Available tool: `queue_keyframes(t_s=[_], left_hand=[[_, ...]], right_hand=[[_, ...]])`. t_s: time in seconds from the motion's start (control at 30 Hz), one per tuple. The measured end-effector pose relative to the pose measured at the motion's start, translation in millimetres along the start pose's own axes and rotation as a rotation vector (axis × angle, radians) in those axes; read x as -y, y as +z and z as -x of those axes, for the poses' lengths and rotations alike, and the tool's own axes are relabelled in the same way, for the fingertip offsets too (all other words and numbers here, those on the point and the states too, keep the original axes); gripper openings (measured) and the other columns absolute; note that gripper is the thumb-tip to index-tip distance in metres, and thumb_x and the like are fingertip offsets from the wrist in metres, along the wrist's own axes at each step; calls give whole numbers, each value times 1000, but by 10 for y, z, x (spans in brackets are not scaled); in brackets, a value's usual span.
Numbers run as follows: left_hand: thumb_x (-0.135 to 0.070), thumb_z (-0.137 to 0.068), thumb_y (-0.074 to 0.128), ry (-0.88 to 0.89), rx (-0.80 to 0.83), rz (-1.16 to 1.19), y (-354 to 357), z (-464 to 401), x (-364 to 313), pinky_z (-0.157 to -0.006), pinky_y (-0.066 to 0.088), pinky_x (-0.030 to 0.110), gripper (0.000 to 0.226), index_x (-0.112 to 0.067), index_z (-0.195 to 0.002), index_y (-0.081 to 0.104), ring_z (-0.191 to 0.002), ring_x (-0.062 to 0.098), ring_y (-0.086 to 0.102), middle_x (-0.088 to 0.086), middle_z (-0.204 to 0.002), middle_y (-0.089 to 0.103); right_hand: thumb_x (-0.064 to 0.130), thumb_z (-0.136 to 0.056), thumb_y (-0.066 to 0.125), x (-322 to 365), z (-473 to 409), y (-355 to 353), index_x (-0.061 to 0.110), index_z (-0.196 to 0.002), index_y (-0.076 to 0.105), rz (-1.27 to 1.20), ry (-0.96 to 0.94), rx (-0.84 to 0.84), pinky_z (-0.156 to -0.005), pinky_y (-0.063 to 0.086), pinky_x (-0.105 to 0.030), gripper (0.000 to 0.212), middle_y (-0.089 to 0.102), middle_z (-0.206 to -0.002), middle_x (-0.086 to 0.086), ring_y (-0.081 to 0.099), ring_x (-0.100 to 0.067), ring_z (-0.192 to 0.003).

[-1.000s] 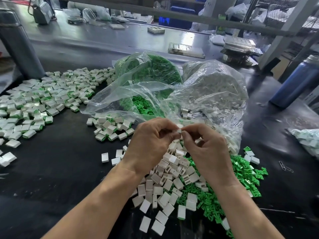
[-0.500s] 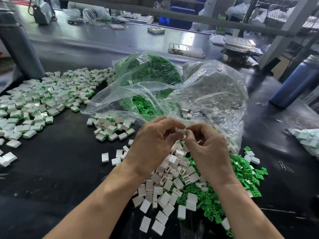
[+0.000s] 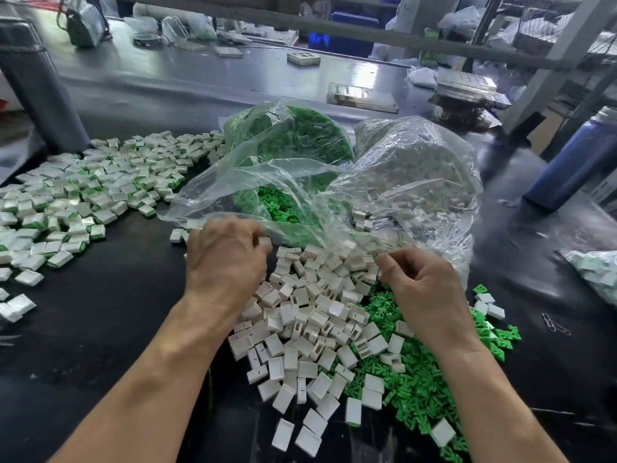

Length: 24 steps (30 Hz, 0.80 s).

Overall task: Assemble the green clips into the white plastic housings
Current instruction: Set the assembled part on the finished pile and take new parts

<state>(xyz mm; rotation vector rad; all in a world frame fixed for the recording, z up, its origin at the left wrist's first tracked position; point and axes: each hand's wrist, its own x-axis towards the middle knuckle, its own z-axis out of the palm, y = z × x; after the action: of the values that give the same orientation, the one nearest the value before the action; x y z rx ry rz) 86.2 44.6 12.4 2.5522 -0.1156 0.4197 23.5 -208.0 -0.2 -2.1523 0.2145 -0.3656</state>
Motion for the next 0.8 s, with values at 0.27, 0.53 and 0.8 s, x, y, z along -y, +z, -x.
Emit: queue_keyframes(t_s=[0.27, 0.53, 0.8], left_hand=[[-28, -92, 77, -167, -57, -173, -36, -136, 158, -98, 44, 48, 27, -24, -118, 71, -106, 30, 59, 6, -105, 69], [-29, -94, 75, -101, 15, -7, -64, 2, -58, -88, 59, 44, 8, -23, -94, 69, -85, 18, 67, -6, -89, 69], [-24, -104, 59, 4, 241, -38, 106, 60, -157, -102, 53, 41, 22, -27, -124, 69, -103, 14, 63, -7, -121, 66]], right_hand=[[45, -99, 66, -77, -44, -133, 29, -90, 73, 78, 94, -8, -62, 43, -20, 19, 71, -84, 12, 66, -6, -79], [42, -95, 73, -121, -103, -279, 32, -89, 75, 173, 126, 2, -63, 44, -21, 13, 71, -84, 14, 65, -3, -80], [37, -90, 80, -104, -102, -387, 38, -81, 77, 215, 214, 176, -61, 47, -18, 9, 72, -75, 16, 66, -3, -74]])
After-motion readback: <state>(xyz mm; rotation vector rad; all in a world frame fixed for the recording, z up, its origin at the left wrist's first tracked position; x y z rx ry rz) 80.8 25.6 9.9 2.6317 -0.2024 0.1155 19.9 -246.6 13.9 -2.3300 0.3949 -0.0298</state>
